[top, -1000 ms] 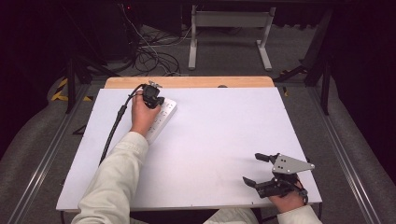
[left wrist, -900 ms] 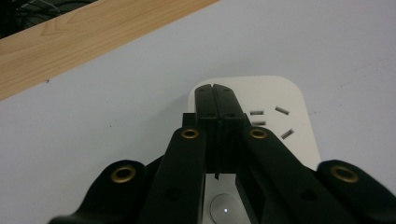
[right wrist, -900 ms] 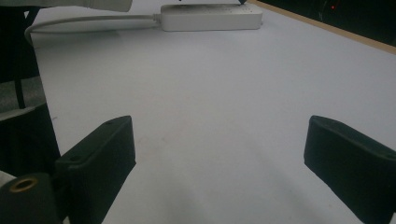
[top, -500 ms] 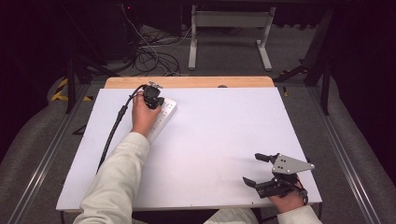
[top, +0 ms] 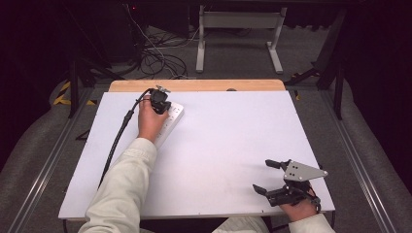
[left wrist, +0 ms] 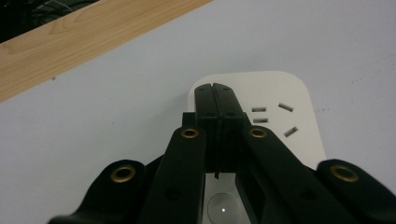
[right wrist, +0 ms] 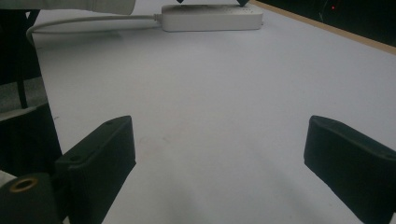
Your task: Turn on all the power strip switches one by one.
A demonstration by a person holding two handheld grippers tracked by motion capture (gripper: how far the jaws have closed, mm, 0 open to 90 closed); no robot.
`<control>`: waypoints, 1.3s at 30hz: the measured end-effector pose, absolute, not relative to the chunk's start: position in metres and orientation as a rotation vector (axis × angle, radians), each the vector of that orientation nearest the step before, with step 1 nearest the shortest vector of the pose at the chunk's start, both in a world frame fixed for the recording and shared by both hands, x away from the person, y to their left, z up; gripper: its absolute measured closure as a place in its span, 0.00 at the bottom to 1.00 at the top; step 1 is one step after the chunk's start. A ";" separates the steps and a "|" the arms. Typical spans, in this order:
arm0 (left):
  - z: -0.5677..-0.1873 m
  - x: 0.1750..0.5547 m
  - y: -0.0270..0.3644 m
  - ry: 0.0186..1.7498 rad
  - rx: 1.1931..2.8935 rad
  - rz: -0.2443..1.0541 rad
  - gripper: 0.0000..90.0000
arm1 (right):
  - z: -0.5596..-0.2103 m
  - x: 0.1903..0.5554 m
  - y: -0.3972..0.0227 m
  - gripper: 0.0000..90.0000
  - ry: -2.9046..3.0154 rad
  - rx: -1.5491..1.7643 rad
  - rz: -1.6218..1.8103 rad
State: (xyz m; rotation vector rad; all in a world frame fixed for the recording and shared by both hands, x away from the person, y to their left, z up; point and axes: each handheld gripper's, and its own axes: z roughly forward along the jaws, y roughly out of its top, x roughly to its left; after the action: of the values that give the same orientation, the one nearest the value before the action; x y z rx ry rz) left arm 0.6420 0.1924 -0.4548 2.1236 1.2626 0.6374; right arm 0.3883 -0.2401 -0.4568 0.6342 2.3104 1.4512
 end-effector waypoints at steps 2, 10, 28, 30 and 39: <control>-0.455 0.642 0.192 1.263 2.127 0.643 1.00 | -0.457 0.388 -0.240 0.10 2.311 0.636 1.451; -0.455 0.642 0.192 1.265 2.124 0.644 1.00 | -0.457 0.389 -0.240 0.10 2.312 0.634 1.455; -0.436 0.614 0.204 1.195 2.062 0.608 0.82 | -0.455 0.391 -0.238 0.10 2.301 0.637 1.465; -0.428 0.603 0.206 1.159 2.029 0.579 0.77 | -0.455 0.392 -0.237 0.10 2.302 0.633 1.465; -0.399 0.540 0.221 1.037 1.945 0.552 0.55 | -0.452 0.397 -0.234 0.10 2.290 0.627 1.469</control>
State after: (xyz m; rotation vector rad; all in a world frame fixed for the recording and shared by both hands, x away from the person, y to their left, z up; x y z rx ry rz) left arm 0.5402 0.2207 -0.3990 1.9449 1.0374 0.5525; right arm 0.3967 -0.2344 -0.4520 0.6266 2.2898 1.4694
